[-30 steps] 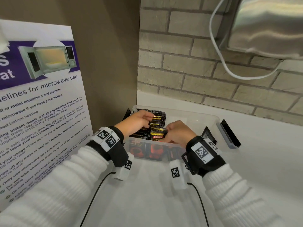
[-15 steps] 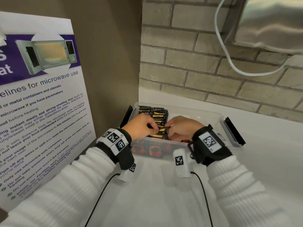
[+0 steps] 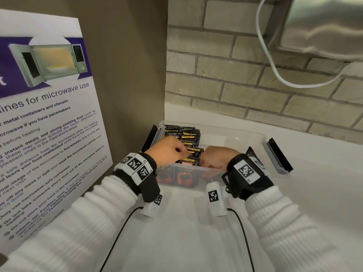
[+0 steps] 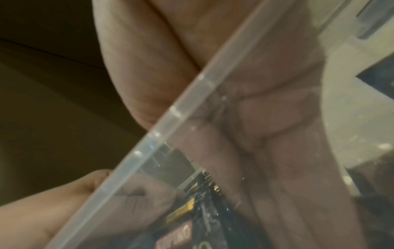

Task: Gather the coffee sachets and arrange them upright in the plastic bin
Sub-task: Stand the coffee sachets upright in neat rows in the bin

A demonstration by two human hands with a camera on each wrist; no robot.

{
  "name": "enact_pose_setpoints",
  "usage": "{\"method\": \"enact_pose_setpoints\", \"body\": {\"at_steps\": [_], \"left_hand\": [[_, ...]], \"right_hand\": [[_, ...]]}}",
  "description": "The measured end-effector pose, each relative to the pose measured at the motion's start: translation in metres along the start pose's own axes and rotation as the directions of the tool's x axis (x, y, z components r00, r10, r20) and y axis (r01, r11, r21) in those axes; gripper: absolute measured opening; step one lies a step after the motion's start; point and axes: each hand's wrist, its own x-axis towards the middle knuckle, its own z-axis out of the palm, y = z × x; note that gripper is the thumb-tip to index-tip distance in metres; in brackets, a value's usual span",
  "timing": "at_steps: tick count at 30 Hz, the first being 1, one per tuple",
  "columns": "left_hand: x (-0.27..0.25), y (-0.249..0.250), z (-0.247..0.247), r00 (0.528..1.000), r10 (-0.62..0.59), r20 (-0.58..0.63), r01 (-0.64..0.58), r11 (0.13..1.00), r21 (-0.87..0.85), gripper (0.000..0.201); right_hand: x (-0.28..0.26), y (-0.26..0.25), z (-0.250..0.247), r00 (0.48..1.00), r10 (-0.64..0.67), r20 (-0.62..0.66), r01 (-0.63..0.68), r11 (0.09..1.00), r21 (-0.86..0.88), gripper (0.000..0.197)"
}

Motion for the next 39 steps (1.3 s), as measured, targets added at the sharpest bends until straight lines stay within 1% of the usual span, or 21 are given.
{"method": "enact_pose_setpoints", "body": {"at_steps": [1, 2, 4, 6, 8, 9, 10, 13, 16, 19, 20, 22, 24, 26, 28, 30, 31, 33, 35, 37, 39], "left_hand": [[0.000, 0.001, 0.000, 1.000, -0.005, -0.004, 0.005, 1.000, 0.004, 0.022], [-0.001, 0.002, 0.000, 1.000, -0.006, -0.012, 0.006, 1.000, 0.006, 0.025], [0.000, 0.005, 0.000, 0.999, -0.013, -0.044, 0.013, 1.000, -0.012, 0.026], [0.002, 0.005, 0.000, 0.996, -0.039, -0.079, 0.036, 0.999, -0.039, 0.029], [0.003, 0.003, 0.001, 0.994, -0.058, -0.093, 0.054, 0.997, -0.049, 0.032], [0.004, 0.002, 0.001, 0.994, -0.063, -0.088, 0.059, 0.997, -0.042, 0.033], [0.003, 0.003, 0.001, 0.995, -0.065, -0.079, 0.063, 0.997, -0.032, 0.033], [0.001, 0.004, 0.001, 0.996, -0.077, -0.051, 0.076, 0.997, -0.023, 0.032], [0.000, 0.005, 0.000, 0.995, -0.082, -0.057, 0.081, 0.996, -0.030, 0.030], [-0.004, 0.009, -0.001, 1.000, -0.014, -0.027, 0.014, 1.000, -0.010, 0.022], [-0.007, 0.011, -0.002, 1.000, 0.012, -0.014, -0.012, 1.000, -0.007, 0.024], [-0.009, 0.012, -0.003, 0.999, 0.037, 0.001, -0.037, 0.999, -0.005, 0.023], [-0.008, 0.010, -0.003, 0.999, 0.040, -0.011, -0.040, 0.999, -0.009, 0.018], [-0.007, 0.008, -0.003, 1.000, 0.021, -0.023, -0.021, 1.000, -0.003, 0.015], [-0.006, 0.008, -0.003, 1.000, 0.001, -0.024, -0.001, 1.000, 0.000, 0.012], [-0.005, 0.010, -0.003, 0.999, -0.014, -0.035, 0.014, 1.000, -0.003, 0.013], [-0.005, 0.011, -0.003, 0.999, -0.026, -0.039, 0.026, 1.000, -0.004, 0.016], [-0.007, 0.014, -0.004, 0.998, -0.045, -0.034, 0.045, 0.999, -0.009, 0.022], [-0.008, 0.015, -0.004, 0.998, -0.054, -0.025, 0.054, 0.998, -0.014, 0.028], [-0.008, 0.015, -0.004, 0.998, -0.053, -0.033, 0.052, 0.998, -0.024, 0.030], [-0.007, 0.014, -0.003, 0.998, -0.045, -0.042, 0.045, 0.999, -0.020, 0.031]], "right_hand": [[-0.001, 0.000, -0.001, 1.000, 0.008, -0.018, -0.007, 0.999, 0.054, 0.020], [0.000, 0.002, -0.001, 0.999, 0.019, -0.032, -0.014, 0.990, 0.142, 0.028], [0.001, 0.005, -0.002, 0.996, 0.047, -0.076, -0.020, 0.947, 0.321, 0.037], [0.002, 0.005, -0.002, 0.994, 0.096, -0.047, -0.065, 0.893, 0.445, 0.034], [0.007, 0.005, -0.001, 0.991, 0.121, 0.056, -0.132, 0.828, 0.544, 0.023], [0.007, 0.005, -0.001, 0.988, 0.124, 0.088, -0.152, 0.802, 0.577, 0.024], [0.009, 0.006, -0.001, 0.986, 0.131, 0.105, -0.168, 0.777, 0.606, 0.027], [0.011, 0.009, -0.001, 0.990, 0.133, 0.055, -0.137, 0.756, 0.640, 0.029], [0.010, 0.006, 0.002, 0.989, 0.081, 0.126, -0.144, 0.740, 0.656, 0.027], [0.004, 0.010, -0.006, 0.989, 0.094, 0.118, -0.149, 0.725, 0.673, 0.026], [0.000, 0.012, -0.012, 0.990, 0.089, 0.110, -0.140, 0.717, 0.683, 0.024], [-0.012, 0.016, -0.029, 0.992, 0.110, 0.054, -0.117, 0.722, 0.681, 0.035], [-0.029, 0.019, -0.051, 0.995, 0.103, -0.009, -0.074, 0.772, 0.631, 0.037], [-0.045, 0.023, -0.073, 0.996, 0.085, -0.038, -0.053, 0.855, 0.516, 0.037], [-0.054, 0.027, -0.094, 0.994, 0.089, -0.056, -0.069, 0.953, 0.296, 0.038], [-0.049, 0.031, -0.106, 0.988, 0.137, -0.069, -0.131, 0.988, 0.081, 0.037], [-0.044, 0.033, -0.108, 0.983, 0.174, -0.063, -0.176, 0.984, -0.020, 0.037], [-0.033, 0.037, -0.105, 0.968, 0.247, -0.042, -0.249, 0.936, -0.250, 0.039], [-0.021, 0.041, -0.096, 0.962, 0.271, -0.019, -0.251, 0.861, -0.442, 0.039], [-0.015, 0.042, -0.089, 0.957, 0.291, 0.008, -0.238, 0.797, -0.555, 0.030], [-0.007, 0.040, -0.088, 0.948, 0.319, 0.000, -0.252, 0.749, -0.613, 0.033]]}}
